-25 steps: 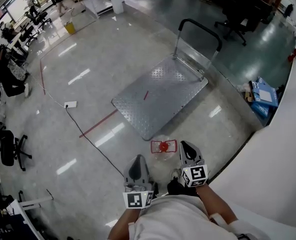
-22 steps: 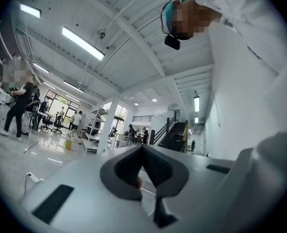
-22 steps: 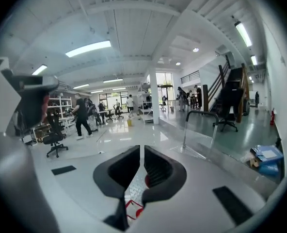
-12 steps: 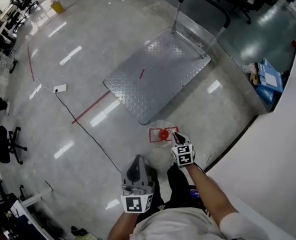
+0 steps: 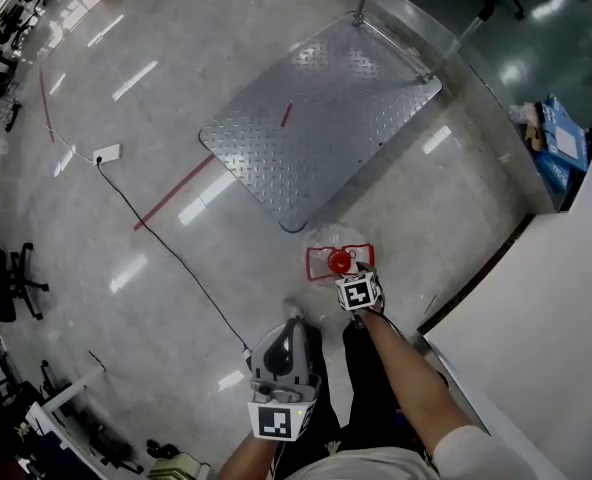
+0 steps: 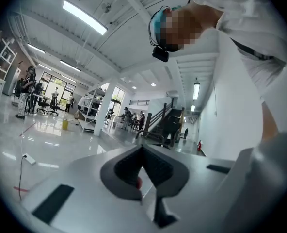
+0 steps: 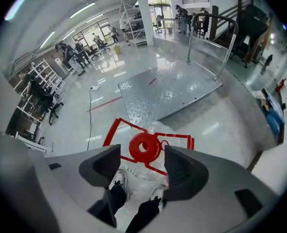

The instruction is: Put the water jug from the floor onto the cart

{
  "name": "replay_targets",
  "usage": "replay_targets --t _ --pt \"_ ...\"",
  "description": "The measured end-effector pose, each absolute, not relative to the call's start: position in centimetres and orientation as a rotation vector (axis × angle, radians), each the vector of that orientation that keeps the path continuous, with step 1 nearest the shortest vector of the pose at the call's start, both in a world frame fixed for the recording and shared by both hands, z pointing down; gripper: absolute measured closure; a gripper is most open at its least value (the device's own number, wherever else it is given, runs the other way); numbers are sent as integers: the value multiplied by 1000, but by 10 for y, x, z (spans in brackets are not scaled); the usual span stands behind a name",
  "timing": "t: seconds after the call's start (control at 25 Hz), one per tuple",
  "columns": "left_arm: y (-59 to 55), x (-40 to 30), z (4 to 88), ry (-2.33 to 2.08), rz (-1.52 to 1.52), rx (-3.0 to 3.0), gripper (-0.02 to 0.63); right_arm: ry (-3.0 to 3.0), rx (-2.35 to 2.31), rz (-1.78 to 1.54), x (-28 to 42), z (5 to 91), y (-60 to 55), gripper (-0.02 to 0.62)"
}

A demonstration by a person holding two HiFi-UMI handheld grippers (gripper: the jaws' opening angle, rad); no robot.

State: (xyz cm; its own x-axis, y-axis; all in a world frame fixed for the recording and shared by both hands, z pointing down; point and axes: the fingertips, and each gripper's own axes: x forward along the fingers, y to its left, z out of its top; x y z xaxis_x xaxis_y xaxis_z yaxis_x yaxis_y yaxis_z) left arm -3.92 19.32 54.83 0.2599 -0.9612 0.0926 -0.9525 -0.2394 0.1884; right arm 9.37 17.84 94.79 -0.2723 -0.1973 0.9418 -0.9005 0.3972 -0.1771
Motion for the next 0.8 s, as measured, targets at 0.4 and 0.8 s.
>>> replay_targets --t 0.4,0.8 --pt "191 -55 593 -1778 -21 2262 603 -1680 1046 1055 94 994 166 311" --pt "184 -67 602 -1797 -34 2220 603 -1608 1002 1014 85 1008 164 307"
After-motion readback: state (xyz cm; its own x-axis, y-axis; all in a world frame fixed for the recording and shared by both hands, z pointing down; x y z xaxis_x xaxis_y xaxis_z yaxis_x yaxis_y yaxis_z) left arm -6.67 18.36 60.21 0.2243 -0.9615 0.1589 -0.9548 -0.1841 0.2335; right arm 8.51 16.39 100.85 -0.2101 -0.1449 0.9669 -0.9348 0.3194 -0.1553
